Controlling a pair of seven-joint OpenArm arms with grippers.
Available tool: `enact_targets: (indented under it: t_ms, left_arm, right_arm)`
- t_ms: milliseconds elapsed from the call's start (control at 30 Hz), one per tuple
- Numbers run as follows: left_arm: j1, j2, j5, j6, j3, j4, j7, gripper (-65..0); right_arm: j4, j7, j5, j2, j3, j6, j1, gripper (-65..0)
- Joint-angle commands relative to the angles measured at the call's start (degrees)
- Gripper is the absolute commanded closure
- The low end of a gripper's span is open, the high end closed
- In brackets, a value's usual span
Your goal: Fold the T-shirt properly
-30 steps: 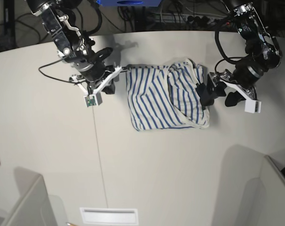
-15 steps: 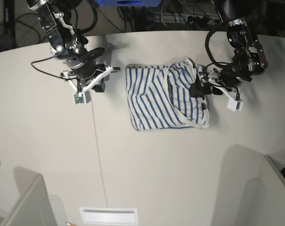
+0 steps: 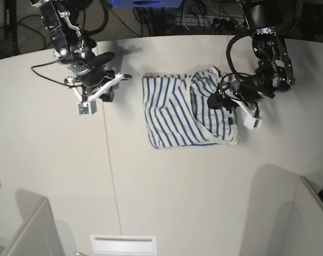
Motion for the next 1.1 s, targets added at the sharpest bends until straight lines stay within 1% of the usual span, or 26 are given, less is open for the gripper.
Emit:
enact_targets:
  t_ms: [0,100,267,333,433,500,533,600,667,800,833,900,967,1033,1067]
  left_arm:
    - [-0.6,-0.9,-0.7,-0.1,1.0,0.7,-0.4,-32.3]
    - [-0.9,-3.2,-0.7,-0.1,4.7,0.8,-0.4,-21.1]
    - [-3.8,-7.8,-0.7,0.0,13.6,0.8,-0.3,0.0]
    - [-5.3,-9.7,-0.7,0.9,17.5,0.9,-0.2,0.0]
    - [-8.1,-12.6,-0.7,4.6,23.9,0.7,-0.2,0.0]
    - [-10.9,-14.1,-0.7,7.2,29.0,0.7,-0.2,0.0]
    - [-12.3,-14.6,-0.7,7.9,31.6,0.7,-0.2,0.0]
    - [-14.7,-15.9,-0.7,8.0,36.1,0.8,-0.2,0.0]
    - [-17.1,-16.3,-0.7,8.0,40.7,0.9,-0.3,0.0]
    - [-22.2,-16.4,-0.5,8.0,50.1,0.7,-0.3,0.0]
    - [-23.6,-16.4,0.7,8.0,52.7,0.7,-0.3,0.0]
    - [-25.5,-16.2,5.7,8.0,57.4,0.7,-0.3,0.0]
    - [-27.1,-16.1,12.5,7.9,62.7,0.9,-0.3,0.0]
    - [-28.2,-16.0,18.8,7.5,66.6,1.0,-0.5,0.0]
    - [-29.1,-16.0,21.5,6.0,68.3,0.8,-0.5,0.0]
  right_arm:
    - [1.1,1.2,-0.4,0.5,2.0,0.1,-0.4,0.0]
    - [1.1,1.2,-0.4,0.4,4.9,0.2,-1.8,0.0]
    - [1.1,1.2,-0.3,0.4,11.0,0.2,-5.1,0.0]
    - [1.1,1.2,-0.3,0.4,12.4,0.2,-5.7,0.0]
    - [1.1,1.2,-0.1,0.2,13.9,0.2,-6.2,0.0]
    - [1.0,1.2,2.2,-1.1,15.8,0.2,-6.3,0.0]
    - [0.9,1.2,4.2,-1.9,18.0,0.2,-6.6,0.0]
    - [0.8,1.2,8.1,-3.6,21.1,0.2,-6.8,0.0]
    - [0.8,1.2,10.9,-4.5,24.1,0.2,-6.9,0.0]
    - [0.6,1.1,13.4,-4.8,27.3,0.2,-6.9,0.0]
    - [0.6,1.1,13.8,-4.8,28.0,0.2,-6.9,0.0]
    - [0.6,1.0,15.0,-5.3,29.8,0.2,-6.9,0.0]
    - [0.6,0.9,16.1,-7.1,32.6,0.2,-7.1,0.0]
    - [0.6,0.8,16.2,-8.7,34.9,0.2,-7.4,0.0]
    - [0.6,0.8,16.0,-9.5,35.4,0.2,-7.4,0.0]
